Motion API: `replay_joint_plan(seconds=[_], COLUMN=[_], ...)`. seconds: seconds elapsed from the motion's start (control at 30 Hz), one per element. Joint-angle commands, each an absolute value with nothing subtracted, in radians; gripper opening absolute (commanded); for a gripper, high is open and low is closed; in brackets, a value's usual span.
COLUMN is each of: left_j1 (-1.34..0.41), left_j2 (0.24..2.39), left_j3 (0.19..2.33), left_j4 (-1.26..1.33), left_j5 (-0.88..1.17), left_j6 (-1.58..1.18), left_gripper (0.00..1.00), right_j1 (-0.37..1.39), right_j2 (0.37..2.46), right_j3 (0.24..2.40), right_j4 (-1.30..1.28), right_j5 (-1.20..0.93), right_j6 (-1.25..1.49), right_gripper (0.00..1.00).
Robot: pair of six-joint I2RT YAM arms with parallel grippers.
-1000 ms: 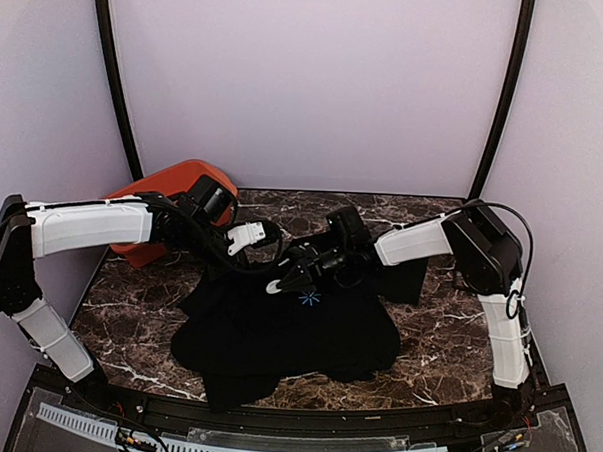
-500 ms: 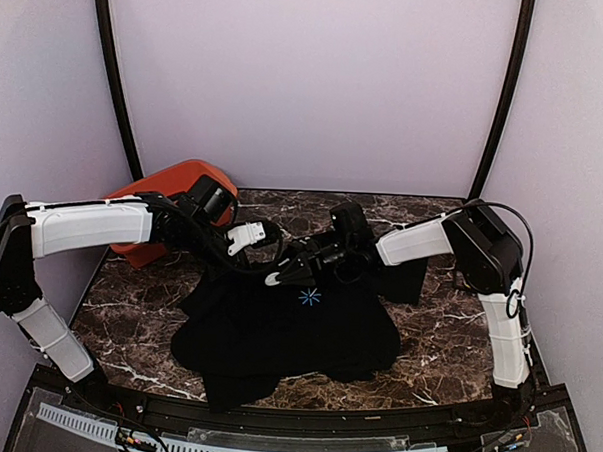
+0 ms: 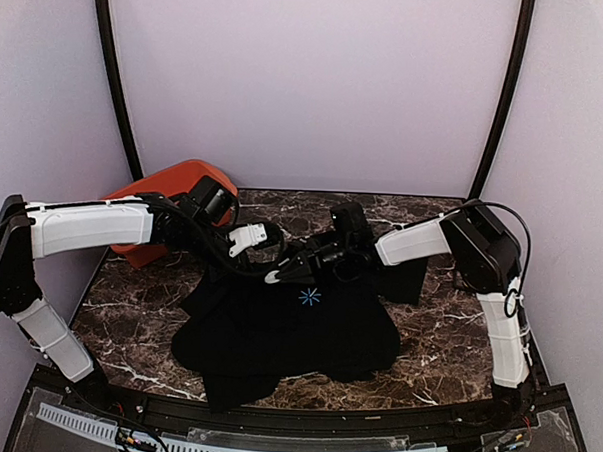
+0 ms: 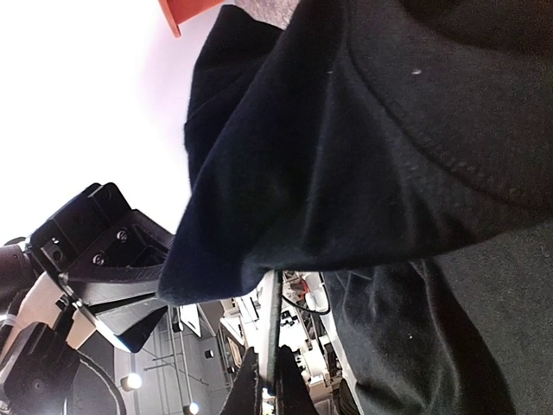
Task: Pin the brooch onto the clothing
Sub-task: Cross the brooch on the flattened clothing.
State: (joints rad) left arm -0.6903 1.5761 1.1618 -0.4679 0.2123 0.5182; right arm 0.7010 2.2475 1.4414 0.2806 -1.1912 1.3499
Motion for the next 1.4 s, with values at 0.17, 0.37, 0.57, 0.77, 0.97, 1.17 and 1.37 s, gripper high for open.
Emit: replay_joint_plan(seconds=[0.17,0.37,0.57,0.77,0.97,1.17,1.37], left_j1=[-0.698,-0.699,-0.699,-0.699,-0.699,-0.699,-0.704], left_j2=[1.537,1.54,1.543,1.549,1.554,1.554,1.555], left_j3=[1.14,1.14,1.14,1.143,1.144,1.144,1.144], left_j4=[-0.467,-0.467,-0.469,-0.472,-0.473,-0.474,-0.48], left_j5=[0.24,0.241,0.235,0.221,0.214,0.214,0.206], left_j6=[0.535,0.537,0.537,0.535,0.534,0.535,0.55], left_gripper=[0.01,0.01,0.01,0.01,0.01,0.01,0.01], right_j1=[0.696,0.696,0.691,0.681,0.675,0.672,0.67], right_j2=[2.29,2.281,2.271,2.251,2.242,2.242,2.243], right_j3=[1.472,1.467,1.459,1.437,1.431,1.435,1.461], right_j4=[0.295,0.343,0.375,0.404,0.398,0.394,0.328], right_j5=[-1.2,-1.204,-1.209,-1.21,-1.21,-1.212,-1.208], right_j6=[1.358,1.39,1.409,1.427,1.425,1.427,1.395], right_gripper=[0.0,0.0,0.0,0.0,0.0,0.0,0.0])
